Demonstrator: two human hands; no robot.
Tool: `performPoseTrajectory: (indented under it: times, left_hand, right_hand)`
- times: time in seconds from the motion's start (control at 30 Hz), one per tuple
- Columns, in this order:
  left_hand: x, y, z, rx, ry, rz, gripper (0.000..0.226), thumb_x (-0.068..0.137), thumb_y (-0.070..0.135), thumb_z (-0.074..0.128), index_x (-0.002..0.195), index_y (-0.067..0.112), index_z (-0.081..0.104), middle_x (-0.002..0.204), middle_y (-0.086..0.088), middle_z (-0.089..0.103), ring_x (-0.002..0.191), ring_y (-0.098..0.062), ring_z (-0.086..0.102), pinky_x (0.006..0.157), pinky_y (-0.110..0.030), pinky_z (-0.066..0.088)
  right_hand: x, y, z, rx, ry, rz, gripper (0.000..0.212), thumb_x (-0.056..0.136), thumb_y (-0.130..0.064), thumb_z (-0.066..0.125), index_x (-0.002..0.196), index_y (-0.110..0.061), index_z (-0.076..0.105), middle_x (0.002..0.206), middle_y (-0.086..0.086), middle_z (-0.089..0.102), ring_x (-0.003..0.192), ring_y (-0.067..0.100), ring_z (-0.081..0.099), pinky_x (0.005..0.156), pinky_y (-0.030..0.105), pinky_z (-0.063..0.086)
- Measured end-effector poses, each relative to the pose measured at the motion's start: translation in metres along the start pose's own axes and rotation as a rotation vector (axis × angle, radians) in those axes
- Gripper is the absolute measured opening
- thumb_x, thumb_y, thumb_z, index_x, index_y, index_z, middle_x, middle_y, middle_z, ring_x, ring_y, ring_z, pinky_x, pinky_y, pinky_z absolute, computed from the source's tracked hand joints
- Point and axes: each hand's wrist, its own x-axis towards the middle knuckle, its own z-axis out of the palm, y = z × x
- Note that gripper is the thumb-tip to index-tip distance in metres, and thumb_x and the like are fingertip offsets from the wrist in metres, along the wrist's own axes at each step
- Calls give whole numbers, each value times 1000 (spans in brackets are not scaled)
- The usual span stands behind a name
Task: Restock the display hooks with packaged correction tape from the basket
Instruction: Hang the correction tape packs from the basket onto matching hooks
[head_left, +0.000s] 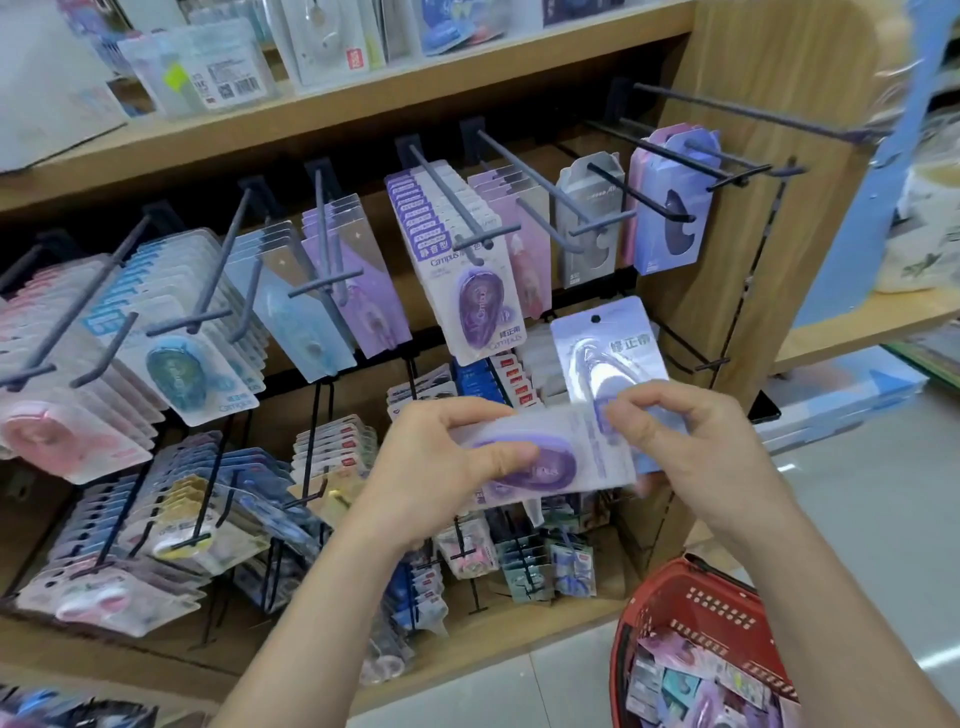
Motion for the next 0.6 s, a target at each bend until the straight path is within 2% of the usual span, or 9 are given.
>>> performPoseTrajectory:
  times: [0.03, 0.1, 0.2, 0.3, 0.37, 0.43, 0.53, 0.6]
  left_hand:
    - [-3, -2, 2, -142, 98, 2, 26, 61, 37, 80, 85, 27, 77, 86, 3, 77, 80, -13, 70, 75, -31, 55]
    - [-8, -1, 11, -416, 215, -7, 23, 66, 34, 76, 86, 25, 77, 89, -4, 77, 78, -19, 71, 68, -30, 54]
    - [-16, 3, 30, -575, 251, -24, 31, 73, 33, 74, 99, 15, 74, 97, -10, 76, 84, -23, 70, 69, -31, 56]
    - [-14, 2, 27, -521, 247, -3, 27, 78, 34, 76, 98, 16, 75, 96, -6, 76, 85, -18, 70, 75, -29, 54]
    - [-10, 8, 16, -484, 228, 60, 16, 79, 27, 74, 94, 22, 76, 97, -3, 77, 89, -17, 69, 79, -31, 55]
    - [-3, 19, 7, -440, 202, 129, 15, 80, 22, 71, 94, 23, 76, 95, 0, 77, 89, -13, 69, 78, -28, 56]
    - [8, 35, 4, -326, 212, 189, 12, 87, 11, 71, 85, 22, 76, 83, 3, 76, 78, -8, 67, 71, -24, 55]
    - [15, 40, 4, -323, 273, 211, 18, 90, 9, 69, 81, 23, 76, 79, 4, 75, 76, -9, 65, 70, -26, 55]
  right_hand:
    - [-1, 1, 3, 67, -37, 46, 14, 67, -42, 70, 72, -30, 76, 88, -11, 70, 62, 0, 62, 47, 23, 51]
    - [-4, 7, 13, 101, -141, 64, 13, 68, -38, 69, 76, -35, 79, 90, -17, 73, 71, 1, 64, 50, 23, 52]
    - [-5, 13, 31, 120, -188, 27, 18, 79, -33, 66, 82, -22, 78, 85, -12, 71, 71, 8, 59, 49, 26, 51]
    - [0, 14, 34, -16, -128, -65, 23, 92, -28, 60, 76, -16, 71, 75, -16, 62, 68, 4, 54, 55, 35, 53]
    - [5, 16, 29, -168, -120, -111, 25, 96, -26, 59, 73, -18, 66, 78, -16, 59, 73, 9, 55, 69, 48, 56]
    - [7, 16, 27, -260, -115, -143, 23, 96, -31, 60, 74, -25, 65, 87, -13, 57, 82, 15, 57, 74, 55, 55]
    - [7, 10, 31, -260, -116, -187, 22, 94, -37, 58, 74, -38, 67, 90, -24, 59, 84, 10, 58, 71, 45, 56]
    - [6, 4, 34, -179, -126, -149, 19, 92, -39, 57, 77, -37, 68, 91, -22, 61, 78, 2, 58, 61, 34, 56]
